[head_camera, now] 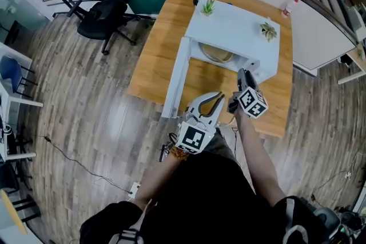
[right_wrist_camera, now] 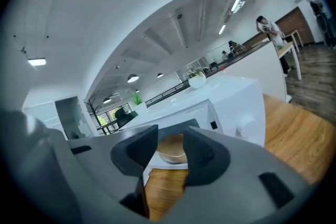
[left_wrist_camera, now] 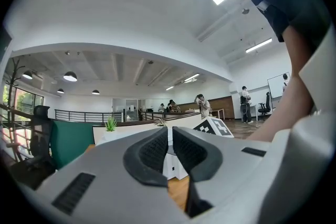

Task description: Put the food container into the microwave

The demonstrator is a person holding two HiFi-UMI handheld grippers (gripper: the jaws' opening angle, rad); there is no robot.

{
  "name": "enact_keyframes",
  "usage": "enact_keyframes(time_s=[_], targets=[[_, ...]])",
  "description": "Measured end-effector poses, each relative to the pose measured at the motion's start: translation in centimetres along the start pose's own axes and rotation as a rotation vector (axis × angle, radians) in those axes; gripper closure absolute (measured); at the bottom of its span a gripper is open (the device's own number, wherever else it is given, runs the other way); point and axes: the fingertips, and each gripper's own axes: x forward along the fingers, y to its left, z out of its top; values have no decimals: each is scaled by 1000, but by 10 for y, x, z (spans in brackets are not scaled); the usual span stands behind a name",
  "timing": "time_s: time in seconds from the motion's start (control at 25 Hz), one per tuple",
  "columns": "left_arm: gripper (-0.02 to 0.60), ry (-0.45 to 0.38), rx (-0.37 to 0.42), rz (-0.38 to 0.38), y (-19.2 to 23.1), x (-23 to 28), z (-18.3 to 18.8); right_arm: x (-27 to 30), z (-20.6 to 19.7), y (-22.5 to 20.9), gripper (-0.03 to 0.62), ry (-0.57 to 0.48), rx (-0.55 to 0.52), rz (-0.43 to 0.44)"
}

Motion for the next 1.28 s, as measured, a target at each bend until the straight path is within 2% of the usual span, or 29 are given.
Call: enact_keyframes(time_s=[0.36, 0.52, 0.64, 0.92, 1.04, 1.12, 1.28], targets=[[545, 16, -22, 29, -12, -10, -2, -36, 22, 47, 448, -45, -303, 117], [543, -47, 7, 18, -10, -19, 12, -53, 20, 65, 448, -46, -461, 185], [543, -20, 13, 54, 3, -22, 11, -65, 22, 76, 445, -57, -559, 230], [543, 4, 13, 211, 26, -42, 21, -104, 41, 117, 447, -113, -698, 360], [544, 16, 20, 256, 27, -49, 22, -122, 49, 132, 447, -157, -758, 414], [543, 14, 29, 278, 23, -53, 23, -134, 51, 139, 448, -199, -770, 445], [543, 8, 32, 326, 15, -65, 26, -154, 43, 144, 454, -197, -764, 479]])
